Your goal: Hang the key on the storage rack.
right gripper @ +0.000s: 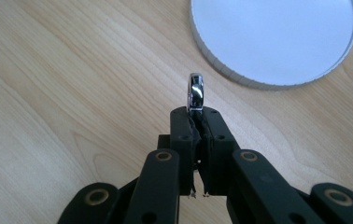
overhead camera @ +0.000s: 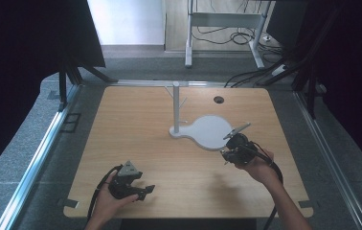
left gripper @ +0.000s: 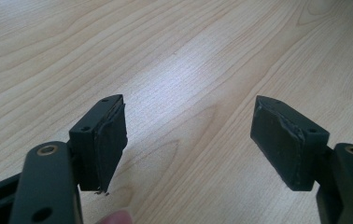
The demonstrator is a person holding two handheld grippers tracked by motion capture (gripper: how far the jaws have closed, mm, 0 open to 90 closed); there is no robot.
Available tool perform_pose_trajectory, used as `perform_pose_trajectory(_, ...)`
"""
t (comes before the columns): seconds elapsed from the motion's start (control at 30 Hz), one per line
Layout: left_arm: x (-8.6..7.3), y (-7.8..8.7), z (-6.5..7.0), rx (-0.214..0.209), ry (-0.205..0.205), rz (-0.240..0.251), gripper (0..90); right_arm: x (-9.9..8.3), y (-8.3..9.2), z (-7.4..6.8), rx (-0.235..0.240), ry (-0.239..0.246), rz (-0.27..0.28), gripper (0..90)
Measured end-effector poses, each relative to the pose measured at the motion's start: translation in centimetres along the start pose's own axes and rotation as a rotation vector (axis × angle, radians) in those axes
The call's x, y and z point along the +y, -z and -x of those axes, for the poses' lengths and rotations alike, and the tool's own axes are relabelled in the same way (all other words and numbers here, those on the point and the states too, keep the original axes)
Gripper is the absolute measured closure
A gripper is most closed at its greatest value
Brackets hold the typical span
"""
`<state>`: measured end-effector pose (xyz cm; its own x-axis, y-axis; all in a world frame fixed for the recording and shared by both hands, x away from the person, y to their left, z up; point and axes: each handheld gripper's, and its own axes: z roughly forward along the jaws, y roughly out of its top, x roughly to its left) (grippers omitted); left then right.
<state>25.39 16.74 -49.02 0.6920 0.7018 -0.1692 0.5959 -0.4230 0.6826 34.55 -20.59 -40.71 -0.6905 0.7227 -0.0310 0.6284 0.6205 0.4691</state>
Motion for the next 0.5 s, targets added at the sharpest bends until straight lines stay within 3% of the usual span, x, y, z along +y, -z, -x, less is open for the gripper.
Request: perform_pose_trajectory(0.5,0.0,-0.5,0.2,-0.007,-0.008,-0.012,27.5,1.9,0.2,0.8,-0.008,-0.01,0.043,84.8)
